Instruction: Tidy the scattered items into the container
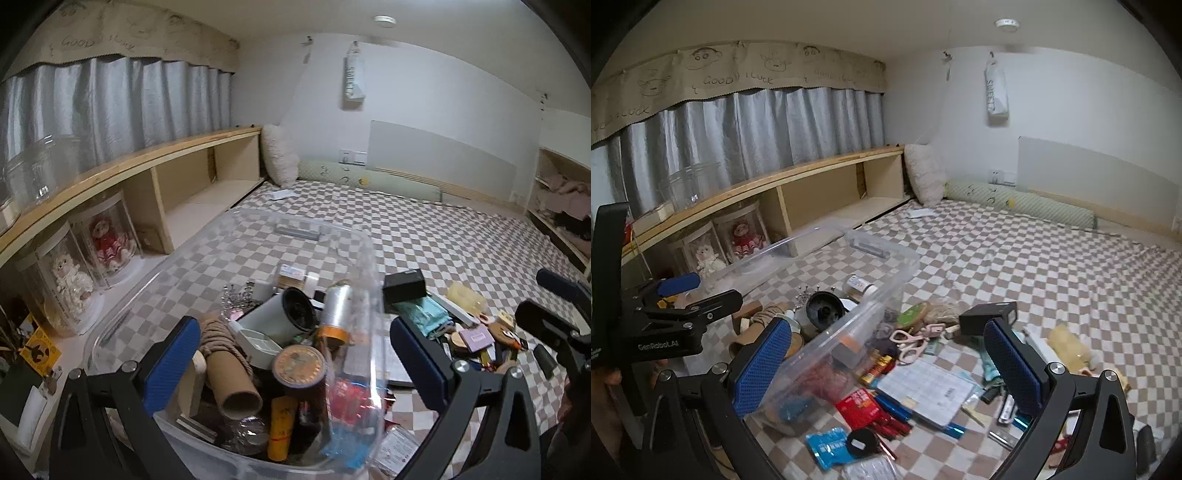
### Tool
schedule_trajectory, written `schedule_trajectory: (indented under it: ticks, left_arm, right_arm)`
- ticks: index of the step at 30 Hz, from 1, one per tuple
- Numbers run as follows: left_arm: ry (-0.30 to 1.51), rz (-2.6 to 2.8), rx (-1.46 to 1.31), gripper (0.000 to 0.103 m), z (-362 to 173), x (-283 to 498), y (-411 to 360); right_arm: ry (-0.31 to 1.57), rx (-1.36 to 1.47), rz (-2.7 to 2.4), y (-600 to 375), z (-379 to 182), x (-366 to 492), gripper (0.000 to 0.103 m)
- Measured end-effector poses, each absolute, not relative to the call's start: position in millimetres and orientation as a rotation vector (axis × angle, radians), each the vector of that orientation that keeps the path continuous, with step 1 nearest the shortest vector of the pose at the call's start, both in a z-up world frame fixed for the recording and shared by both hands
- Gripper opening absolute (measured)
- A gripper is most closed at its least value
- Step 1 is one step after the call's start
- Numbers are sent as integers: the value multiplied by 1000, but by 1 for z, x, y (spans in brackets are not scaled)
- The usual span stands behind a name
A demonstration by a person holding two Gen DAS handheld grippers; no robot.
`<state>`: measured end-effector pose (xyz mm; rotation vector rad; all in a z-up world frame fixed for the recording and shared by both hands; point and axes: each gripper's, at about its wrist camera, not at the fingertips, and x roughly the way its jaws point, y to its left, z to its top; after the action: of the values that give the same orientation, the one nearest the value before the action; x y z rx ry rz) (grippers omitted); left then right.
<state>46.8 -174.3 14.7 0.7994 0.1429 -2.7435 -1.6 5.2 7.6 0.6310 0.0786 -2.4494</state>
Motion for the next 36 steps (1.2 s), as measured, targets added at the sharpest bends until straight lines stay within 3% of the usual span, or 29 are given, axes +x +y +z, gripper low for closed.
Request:
schedule_trajectory:
  ticks: [14,27,36]
  left_arm:
    - [59,-2799,746,103,13,63,-140]
    - [50,-2836,749,103,10,73,-137]
    - [48,-2850,745,103,10,76,-137]
  right_arm:
    - [165,554,-2545,38,2,44,103]
    - [69,553,-2595,61,-4,60,103]
    - [101,557,-2597,54,-6,61,103]
